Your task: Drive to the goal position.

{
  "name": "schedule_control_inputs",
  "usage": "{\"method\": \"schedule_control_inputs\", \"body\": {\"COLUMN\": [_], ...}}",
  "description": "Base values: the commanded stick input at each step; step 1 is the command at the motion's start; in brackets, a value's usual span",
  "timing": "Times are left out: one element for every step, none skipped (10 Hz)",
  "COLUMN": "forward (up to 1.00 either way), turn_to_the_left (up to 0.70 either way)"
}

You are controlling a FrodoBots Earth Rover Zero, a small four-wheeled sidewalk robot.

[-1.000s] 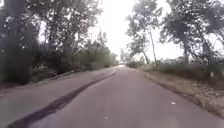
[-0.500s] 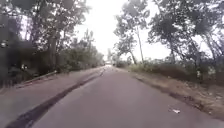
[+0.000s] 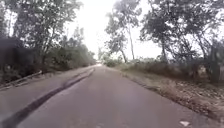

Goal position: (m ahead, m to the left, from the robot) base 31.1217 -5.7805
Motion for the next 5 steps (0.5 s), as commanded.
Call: {"method": "schedule_control_inputs", "body": {"forward": [0.0, 0.0, 0.0, 0.0, 0.0], "turn_to_the_left": [0.0, 0.0, 0.0, 0.0, 0.0]}}
